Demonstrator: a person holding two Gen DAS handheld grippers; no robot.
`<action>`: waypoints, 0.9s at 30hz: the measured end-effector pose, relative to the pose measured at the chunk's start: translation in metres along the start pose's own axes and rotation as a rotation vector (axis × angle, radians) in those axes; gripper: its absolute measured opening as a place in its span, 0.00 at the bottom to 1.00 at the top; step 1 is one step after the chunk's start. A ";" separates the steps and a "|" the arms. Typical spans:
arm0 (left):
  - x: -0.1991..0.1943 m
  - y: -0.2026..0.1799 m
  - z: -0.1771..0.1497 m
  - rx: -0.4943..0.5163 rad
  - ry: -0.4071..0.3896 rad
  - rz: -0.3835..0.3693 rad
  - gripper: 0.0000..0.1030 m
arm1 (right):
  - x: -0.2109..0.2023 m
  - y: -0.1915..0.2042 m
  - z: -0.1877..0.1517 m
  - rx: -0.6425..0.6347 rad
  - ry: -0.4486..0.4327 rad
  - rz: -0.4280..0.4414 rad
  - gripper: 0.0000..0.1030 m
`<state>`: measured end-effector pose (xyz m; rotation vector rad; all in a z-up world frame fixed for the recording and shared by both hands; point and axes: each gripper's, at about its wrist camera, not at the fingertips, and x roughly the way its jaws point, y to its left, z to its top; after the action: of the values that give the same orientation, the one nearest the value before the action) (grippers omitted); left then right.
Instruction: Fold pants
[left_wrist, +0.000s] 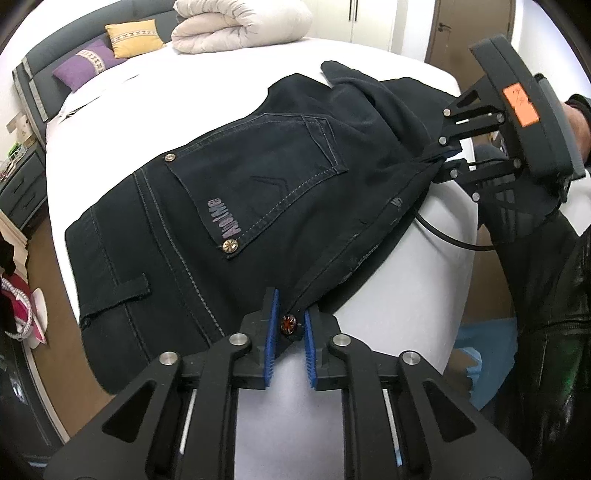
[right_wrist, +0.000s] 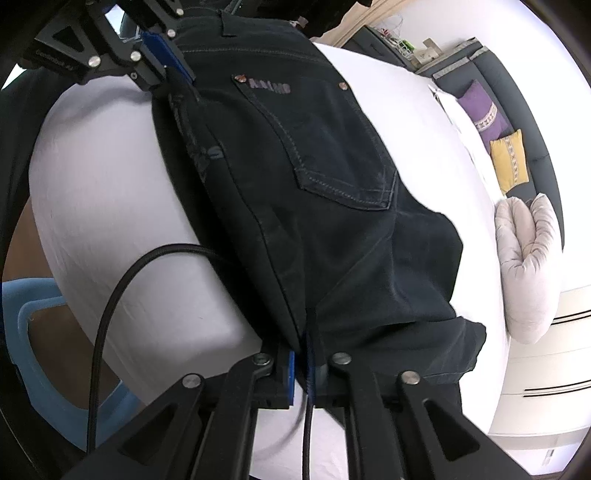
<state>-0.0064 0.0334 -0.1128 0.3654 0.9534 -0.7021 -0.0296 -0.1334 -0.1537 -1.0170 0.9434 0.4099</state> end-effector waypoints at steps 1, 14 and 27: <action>-0.002 0.000 0.000 -0.003 0.015 0.007 0.17 | 0.001 0.003 0.002 -0.004 0.004 -0.015 0.09; -0.020 -0.004 0.052 -0.248 -0.099 -0.038 0.27 | 0.004 0.011 0.003 0.057 0.007 -0.079 0.11; 0.057 -0.017 0.063 -0.372 0.017 -0.020 0.27 | -0.020 -0.198 -0.164 1.219 -0.289 0.364 0.67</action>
<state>0.0428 -0.0368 -0.1266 0.0340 1.0805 -0.5255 0.0170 -0.3705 -0.0630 0.3194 0.8892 0.1948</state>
